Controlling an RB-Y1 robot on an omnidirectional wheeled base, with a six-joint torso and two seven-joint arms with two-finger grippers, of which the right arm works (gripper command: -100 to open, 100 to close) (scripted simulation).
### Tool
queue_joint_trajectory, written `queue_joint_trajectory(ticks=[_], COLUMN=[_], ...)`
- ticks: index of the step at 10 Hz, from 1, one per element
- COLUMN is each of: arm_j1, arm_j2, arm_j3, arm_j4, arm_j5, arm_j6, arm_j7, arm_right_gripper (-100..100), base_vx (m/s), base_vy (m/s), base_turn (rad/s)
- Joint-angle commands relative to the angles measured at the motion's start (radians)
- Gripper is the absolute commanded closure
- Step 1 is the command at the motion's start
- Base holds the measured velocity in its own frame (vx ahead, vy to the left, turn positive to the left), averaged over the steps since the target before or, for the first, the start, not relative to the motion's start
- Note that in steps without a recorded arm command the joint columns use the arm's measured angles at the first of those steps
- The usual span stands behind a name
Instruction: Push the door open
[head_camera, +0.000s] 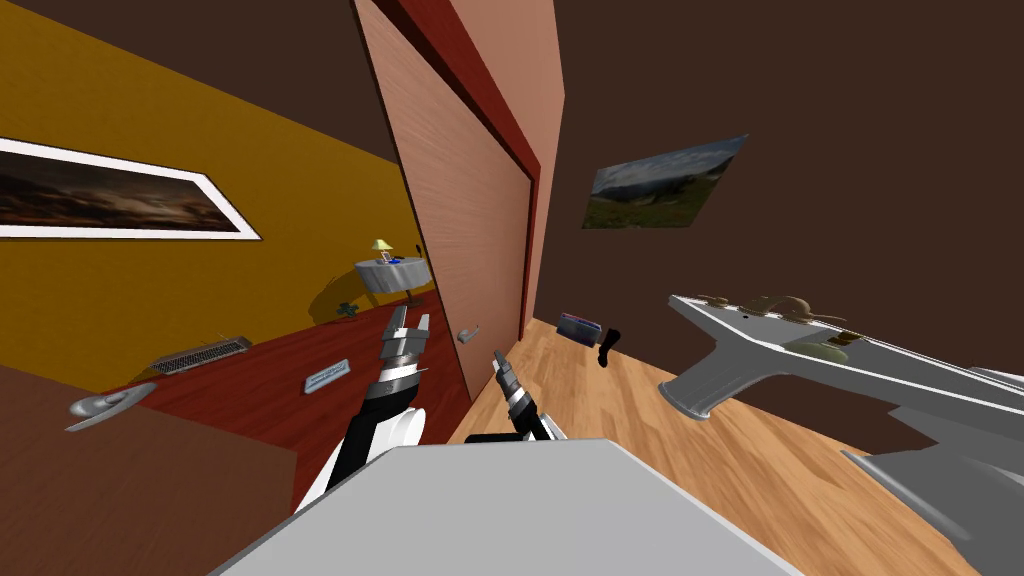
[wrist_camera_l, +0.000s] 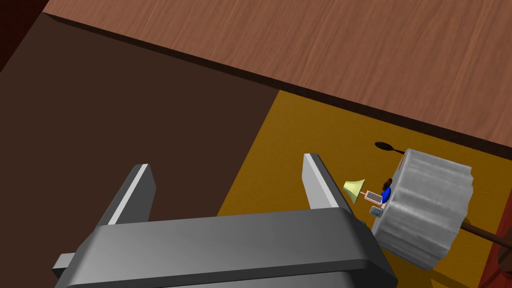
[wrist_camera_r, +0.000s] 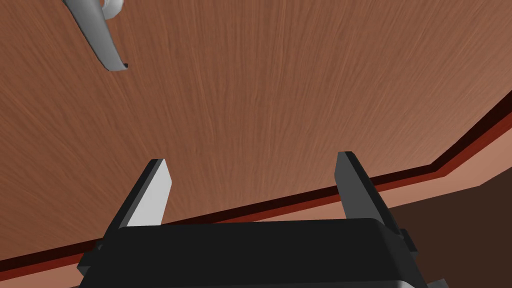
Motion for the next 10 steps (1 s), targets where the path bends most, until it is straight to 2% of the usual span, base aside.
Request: queue_joint_trajectory(ticks=[1,6,7,10], arm_j1=[-0.016,-0.067,-0.067,-0.096], arm_j2=[0.005,0.001,0.001,-0.002], arm_j3=[0.021,0.108,0.108,0.156], arm_j4=[0.043,0.169,0.169,0.240], arm_j5=[-0.002,-0.012,-0.012,-0.018], arm_j6=[-0.014,-0.048,-0.048,-0.067], arm_j7=[-0.002,-0.021,-0.021,-0.032], arm_right_gripper=[-100,-100,-100,-100], base_vx=[0.060,0.097,0.066,0.072], base_vy=[-0.014,-0.019,-0.007,-0.006], base_turn=[-0.002,0.001,0.001,0.000])
